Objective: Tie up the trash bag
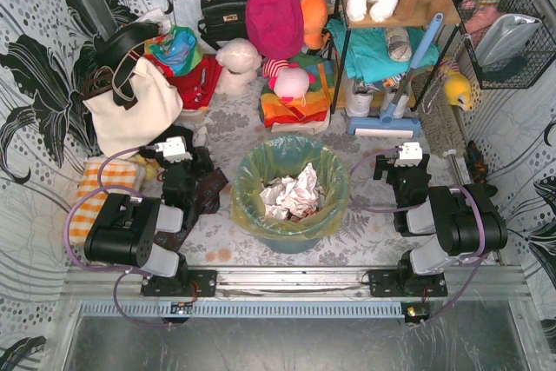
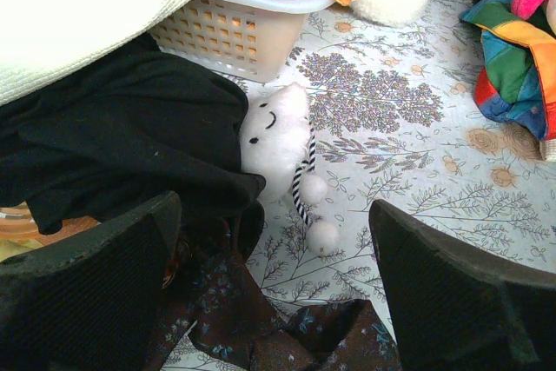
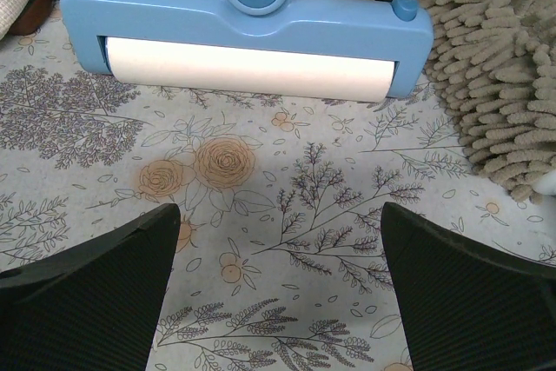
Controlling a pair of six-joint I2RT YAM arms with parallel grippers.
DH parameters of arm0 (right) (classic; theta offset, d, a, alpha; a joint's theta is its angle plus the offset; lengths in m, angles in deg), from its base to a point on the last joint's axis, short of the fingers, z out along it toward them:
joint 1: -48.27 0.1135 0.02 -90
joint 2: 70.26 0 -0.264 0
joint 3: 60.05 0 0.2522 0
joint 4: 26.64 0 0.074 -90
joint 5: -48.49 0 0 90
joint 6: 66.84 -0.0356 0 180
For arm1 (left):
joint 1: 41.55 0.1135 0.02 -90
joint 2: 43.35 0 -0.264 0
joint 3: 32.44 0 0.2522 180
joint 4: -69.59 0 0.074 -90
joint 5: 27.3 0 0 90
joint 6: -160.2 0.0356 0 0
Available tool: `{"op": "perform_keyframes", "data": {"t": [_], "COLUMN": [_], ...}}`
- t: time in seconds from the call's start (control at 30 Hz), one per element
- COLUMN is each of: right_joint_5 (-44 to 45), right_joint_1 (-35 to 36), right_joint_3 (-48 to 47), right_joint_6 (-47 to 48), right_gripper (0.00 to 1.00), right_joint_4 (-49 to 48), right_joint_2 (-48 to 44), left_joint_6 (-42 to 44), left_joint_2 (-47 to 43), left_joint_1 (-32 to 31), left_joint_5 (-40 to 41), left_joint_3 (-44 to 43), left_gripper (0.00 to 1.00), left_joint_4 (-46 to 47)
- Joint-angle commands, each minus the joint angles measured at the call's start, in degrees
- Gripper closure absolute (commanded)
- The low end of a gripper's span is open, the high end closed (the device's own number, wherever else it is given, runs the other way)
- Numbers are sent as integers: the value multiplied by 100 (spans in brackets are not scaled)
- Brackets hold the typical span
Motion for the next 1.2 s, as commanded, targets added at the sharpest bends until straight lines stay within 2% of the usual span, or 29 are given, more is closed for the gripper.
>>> {"op": "perform_keyframes", "data": {"t": [0.0,0.5,0.63,1.17], "right_joint_5": [-37,-20,714,996], "right_joint_1": [-52,-52,-52,-52], "right_joint_3": [-125,-104,-245,-157], "right_joint_6": [-44,-46,-317,-320], "right_gripper": [3,3,3,3], "right_joint_4": [-62,-116,138,103], "right_joint_2": [-5,4,-1,-148], "left_joint_6": [103,80,80,118], "left_joint_2": [30,19,17,-2], "left_joint_1": [34,34,34,-4], "left_joint_5": [-38,-50,-50,76], "left_joint_3": [-90,-78,-89,-50], "left_gripper": [2,2,2,2], "left_joint_4": [204,195,195,256]}}
